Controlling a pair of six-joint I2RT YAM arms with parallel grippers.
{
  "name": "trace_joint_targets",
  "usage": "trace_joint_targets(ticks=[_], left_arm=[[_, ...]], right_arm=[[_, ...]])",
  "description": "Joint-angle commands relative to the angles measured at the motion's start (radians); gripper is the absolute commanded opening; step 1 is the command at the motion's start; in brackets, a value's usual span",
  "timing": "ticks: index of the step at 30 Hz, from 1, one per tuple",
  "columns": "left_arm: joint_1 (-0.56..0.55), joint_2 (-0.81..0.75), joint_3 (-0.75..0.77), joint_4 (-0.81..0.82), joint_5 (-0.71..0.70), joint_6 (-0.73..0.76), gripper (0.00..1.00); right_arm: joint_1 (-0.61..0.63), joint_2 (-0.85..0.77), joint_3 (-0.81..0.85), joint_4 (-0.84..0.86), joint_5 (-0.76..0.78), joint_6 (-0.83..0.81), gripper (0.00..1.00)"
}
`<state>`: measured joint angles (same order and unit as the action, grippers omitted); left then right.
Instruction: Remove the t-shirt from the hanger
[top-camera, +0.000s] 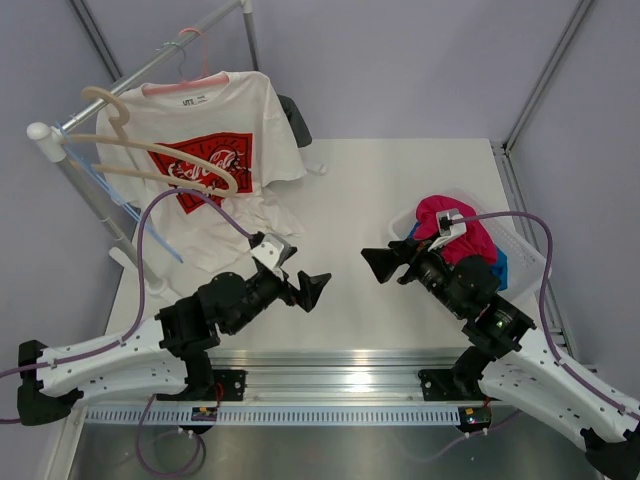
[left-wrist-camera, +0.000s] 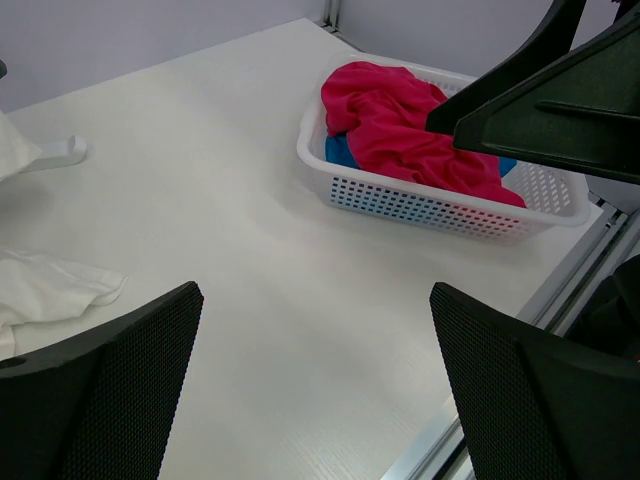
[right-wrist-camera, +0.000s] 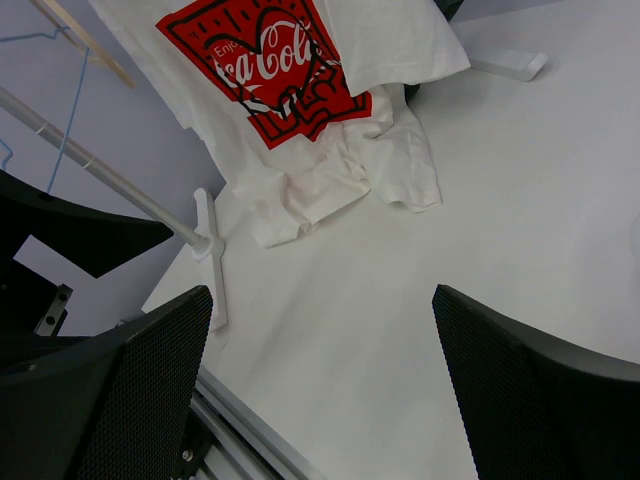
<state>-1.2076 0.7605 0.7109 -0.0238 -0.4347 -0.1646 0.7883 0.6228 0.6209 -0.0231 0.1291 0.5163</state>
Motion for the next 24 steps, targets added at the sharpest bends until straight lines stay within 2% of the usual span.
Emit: trace_joint_targets(ticks=[1, 8, 11, 14, 15, 17, 20, 22, 24], left_arm=[[-0.004, 0.002, 0.016, 0.027, -0.001, 0.002, 0.99], [-0.004, 0.039, 0.041, 0.027, -0.033, -0.015, 0.99], [-0.004, 0.057, 0.133, -0.073, -0.111, -0.061, 0.99], [-0.006, 0.091, 0.284, -0.195, -0.116, -0.104, 0.99], [-0.006, 0.109, 0.320, -0.221, -0.073, -0.105, 0.99], [-0.006, 0.126, 0.422, -0.226, -0.012, -0.099, 0.99], [-0.004, 0.189, 0.573, -0.237, 0.004, -0.084, 0.99], [-0.004, 0.264, 0.655, -0.280, -0.028, -0.032, 0.99], [-0.006, 0.322, 0.781, -0.344, -0.157, 0.006, 0.99]], right_arm=[[0.009, -0.009, 0.017, 0.031, 0.004, -0.004, 1.00], [0.009, -0.048, -0.001, 0.045, 0.033, -0.044, 0.99], [0.009, -0.035, 0.010, 0.031, 0.041, -0.065, 1.00], [0.009, -0.072, -0.021, 0.070, 0.009, -0.087, 1.00], [0.008, -0.086, -0.033, 0.084, 0.001, -0.088, 1.00], [0.009, -0.113, -0.047, 0.103, -0.026, -0.101, 0.99], [0.009, -0.117, -0.040, 0.085, -0.017, -0.113, 0.99], [0.009, -0.106, -0.036, 0.068, 0.015, -0.120, 0.99], [0.009, -0.089, -0.029, 0.060, 0.052, -0.127, 1.00]])
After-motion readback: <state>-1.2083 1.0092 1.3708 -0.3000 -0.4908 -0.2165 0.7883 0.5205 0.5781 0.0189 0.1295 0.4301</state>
